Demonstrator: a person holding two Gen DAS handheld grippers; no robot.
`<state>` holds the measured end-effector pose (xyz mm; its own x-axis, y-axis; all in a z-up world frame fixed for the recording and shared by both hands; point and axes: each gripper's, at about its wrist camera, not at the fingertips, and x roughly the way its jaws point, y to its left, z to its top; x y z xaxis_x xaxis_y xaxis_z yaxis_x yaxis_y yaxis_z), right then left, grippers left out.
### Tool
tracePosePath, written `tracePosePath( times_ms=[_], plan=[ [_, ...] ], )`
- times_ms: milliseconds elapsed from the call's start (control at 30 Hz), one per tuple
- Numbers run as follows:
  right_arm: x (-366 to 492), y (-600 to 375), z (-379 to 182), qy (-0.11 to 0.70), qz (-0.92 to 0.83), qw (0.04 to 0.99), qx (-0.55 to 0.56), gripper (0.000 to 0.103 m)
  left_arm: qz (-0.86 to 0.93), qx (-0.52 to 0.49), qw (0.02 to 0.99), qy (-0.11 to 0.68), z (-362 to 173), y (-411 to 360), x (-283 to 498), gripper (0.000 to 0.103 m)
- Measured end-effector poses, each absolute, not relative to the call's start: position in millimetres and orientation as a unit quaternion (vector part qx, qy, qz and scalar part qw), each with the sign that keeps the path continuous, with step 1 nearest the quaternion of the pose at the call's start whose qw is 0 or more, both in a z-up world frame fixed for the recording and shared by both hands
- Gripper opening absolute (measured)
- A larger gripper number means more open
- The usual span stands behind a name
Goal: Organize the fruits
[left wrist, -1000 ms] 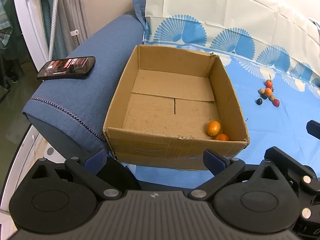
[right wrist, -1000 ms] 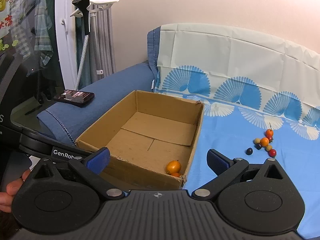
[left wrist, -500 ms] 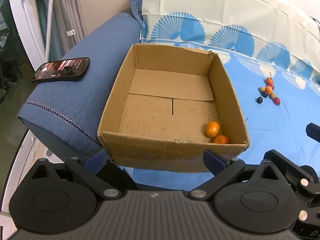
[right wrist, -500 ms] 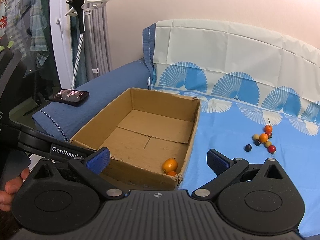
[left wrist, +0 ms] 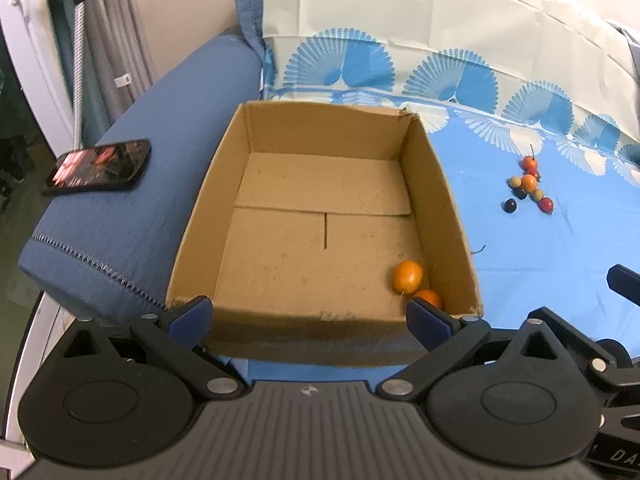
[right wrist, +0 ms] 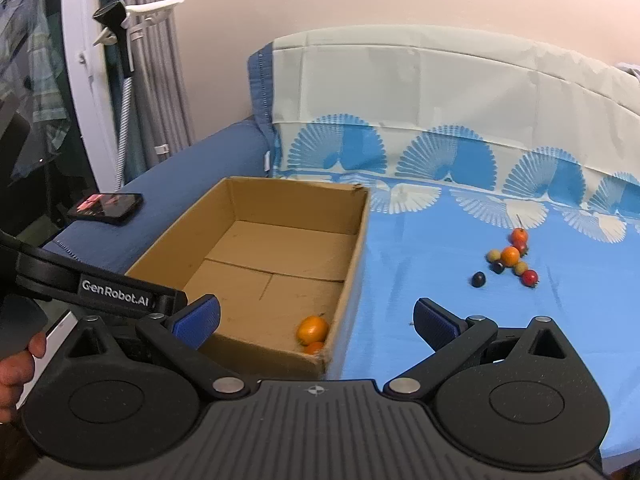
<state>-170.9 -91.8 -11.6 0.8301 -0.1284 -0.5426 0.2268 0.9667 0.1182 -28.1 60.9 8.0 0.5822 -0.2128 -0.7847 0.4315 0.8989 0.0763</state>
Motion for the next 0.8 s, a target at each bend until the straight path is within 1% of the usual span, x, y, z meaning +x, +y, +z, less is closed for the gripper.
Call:
tracePosePath(
  times_ms=[200, 467, 600, 800],
  plan=[
    [-170.5, -115.9, -15.6, 0.278, -0.115, 0.948, 0.106, 0.102, -0.197, 0.139, 0.881, 0.407, 14.0, 34.6, -21.3, 0.103],
    [-173.6, -162.9, -21.7, 0.274, -0.17, 0.94, 0.113, 0.102, -0.232, 0.159, 0.879, 0.385, 18.6, -20.2, -15.2, 0.103],
    [-176.8, -200.5, -29.3, 0.269, -0.213, 0.931, 0.125, 0.102, -0.252, 0.188, 0.872, 0.374, 12.6, -63.2, -11.0, 0.103],
    [-175.6, -268.8, -51.8, 0.266, -0.278, 0.912, 0.139, 0.102, -0.299, 0.201, 0.844, 0.397, -6.1, -143.5, 15.3, 0.103]
  ],
)
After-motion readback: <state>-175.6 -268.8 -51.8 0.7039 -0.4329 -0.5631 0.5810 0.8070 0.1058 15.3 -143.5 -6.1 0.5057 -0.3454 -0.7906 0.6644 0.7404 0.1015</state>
